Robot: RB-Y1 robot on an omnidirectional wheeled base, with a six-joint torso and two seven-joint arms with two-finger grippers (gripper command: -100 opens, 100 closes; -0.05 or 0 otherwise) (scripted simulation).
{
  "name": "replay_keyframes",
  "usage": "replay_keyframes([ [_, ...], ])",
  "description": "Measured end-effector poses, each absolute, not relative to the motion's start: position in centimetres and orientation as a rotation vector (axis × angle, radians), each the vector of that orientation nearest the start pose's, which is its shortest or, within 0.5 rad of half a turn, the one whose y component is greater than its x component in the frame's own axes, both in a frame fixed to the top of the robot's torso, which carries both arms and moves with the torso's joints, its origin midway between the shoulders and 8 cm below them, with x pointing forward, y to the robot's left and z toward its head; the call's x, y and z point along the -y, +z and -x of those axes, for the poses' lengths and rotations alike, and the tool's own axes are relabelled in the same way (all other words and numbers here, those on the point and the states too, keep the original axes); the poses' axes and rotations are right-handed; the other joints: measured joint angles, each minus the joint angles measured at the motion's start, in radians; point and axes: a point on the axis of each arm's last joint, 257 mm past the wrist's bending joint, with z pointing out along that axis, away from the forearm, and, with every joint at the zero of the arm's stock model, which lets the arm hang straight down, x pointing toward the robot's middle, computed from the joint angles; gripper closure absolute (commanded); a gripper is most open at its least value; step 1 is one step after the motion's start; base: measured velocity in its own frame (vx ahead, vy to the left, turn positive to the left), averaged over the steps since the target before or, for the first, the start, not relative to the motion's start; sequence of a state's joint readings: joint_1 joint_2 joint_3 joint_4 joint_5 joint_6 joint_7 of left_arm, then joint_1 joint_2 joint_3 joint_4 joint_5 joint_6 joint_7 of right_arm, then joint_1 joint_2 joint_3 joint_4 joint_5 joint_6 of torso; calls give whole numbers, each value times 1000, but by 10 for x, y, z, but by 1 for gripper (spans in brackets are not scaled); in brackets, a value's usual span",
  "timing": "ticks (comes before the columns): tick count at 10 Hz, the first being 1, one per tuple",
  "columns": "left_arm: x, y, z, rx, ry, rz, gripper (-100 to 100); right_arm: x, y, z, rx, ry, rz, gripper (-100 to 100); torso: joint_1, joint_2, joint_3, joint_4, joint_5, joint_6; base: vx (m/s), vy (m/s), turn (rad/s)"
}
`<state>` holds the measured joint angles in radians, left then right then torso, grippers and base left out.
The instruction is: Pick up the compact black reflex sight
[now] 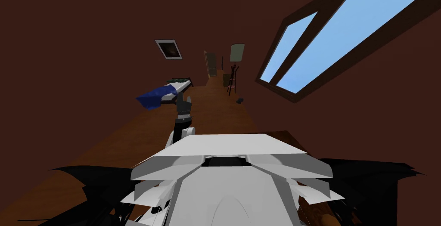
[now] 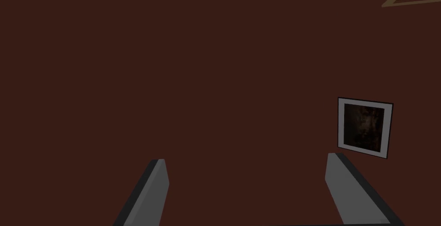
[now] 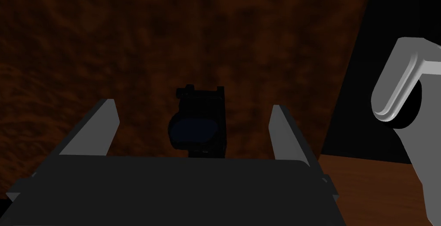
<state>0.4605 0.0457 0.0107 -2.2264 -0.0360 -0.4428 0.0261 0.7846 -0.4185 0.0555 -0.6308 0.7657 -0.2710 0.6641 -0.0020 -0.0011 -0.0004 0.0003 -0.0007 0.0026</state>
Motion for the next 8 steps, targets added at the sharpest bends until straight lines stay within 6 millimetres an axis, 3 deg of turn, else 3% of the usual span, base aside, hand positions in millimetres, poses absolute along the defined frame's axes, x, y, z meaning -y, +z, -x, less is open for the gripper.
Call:
replay_keyframes([
  [2,-275,2,-367,-713,-1287,673,0,442,-612,224,-3094,-259,-105,-100,-1,1,0,0,0,0,-65,-29,37],
  [3,-275,2,-367,-713,-1287,673,0,442,-613,223,-3094,-261,-105,100,0,-1,0,0,0,0,-7,-4,-2],
  [7,-275,2,-367,-713,-1287,673,0,442,-613,223,-3094,-260,-103,100,1,-4,-2,-1,0,0,0,0,0],
  [8,-275,2,-367,-713,-1287,673,0,442,-613,223,-3094,-260,-103,0,1,-4,-2,-1,0,0,0,0,0],
])
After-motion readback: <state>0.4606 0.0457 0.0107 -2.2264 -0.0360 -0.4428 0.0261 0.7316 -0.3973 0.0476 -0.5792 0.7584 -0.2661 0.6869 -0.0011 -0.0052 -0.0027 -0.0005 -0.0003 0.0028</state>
